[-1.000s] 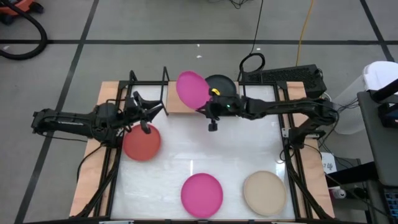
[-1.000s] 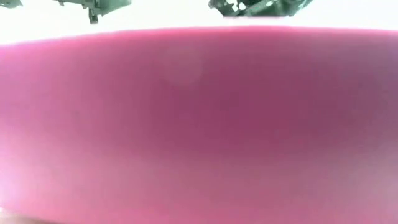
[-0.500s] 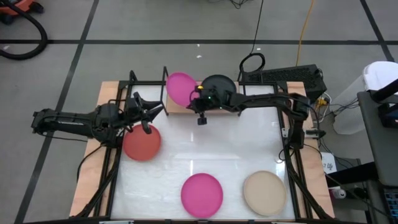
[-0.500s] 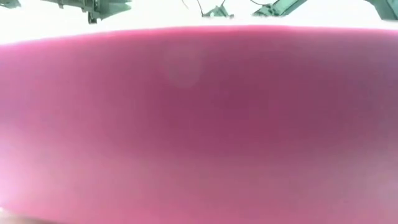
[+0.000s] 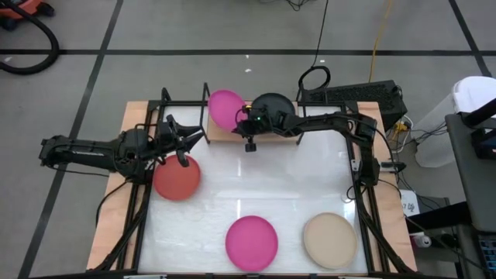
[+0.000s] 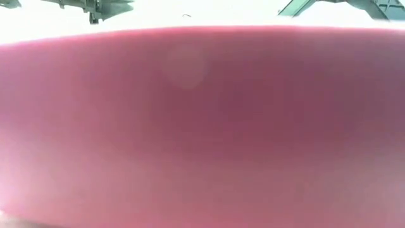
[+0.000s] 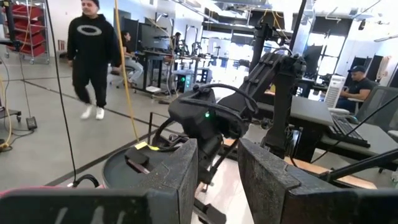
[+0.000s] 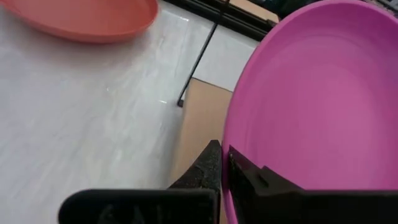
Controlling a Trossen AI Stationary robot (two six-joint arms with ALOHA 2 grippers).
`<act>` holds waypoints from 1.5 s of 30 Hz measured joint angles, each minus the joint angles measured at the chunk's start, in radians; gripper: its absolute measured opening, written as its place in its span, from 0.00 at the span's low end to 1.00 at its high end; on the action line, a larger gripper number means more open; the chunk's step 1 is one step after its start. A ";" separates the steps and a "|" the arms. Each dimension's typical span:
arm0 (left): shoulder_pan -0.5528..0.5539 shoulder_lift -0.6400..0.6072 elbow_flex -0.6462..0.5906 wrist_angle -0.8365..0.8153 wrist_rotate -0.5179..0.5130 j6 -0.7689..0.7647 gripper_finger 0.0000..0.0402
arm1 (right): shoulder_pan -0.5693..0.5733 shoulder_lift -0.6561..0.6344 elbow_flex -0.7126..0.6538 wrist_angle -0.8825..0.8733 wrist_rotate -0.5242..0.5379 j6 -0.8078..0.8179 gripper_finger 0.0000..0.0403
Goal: Place and stack plates onto a shelf
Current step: Put the top pink plate on the shelf, then stack the orange plate on top of the pink plate on the shelf
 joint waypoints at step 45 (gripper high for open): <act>-0.014 0.000 -0.001 -0.056 0.001 -0.122 0.30 | 0.025 -0.012 -0.001 0.005 0.002 0.180 0.22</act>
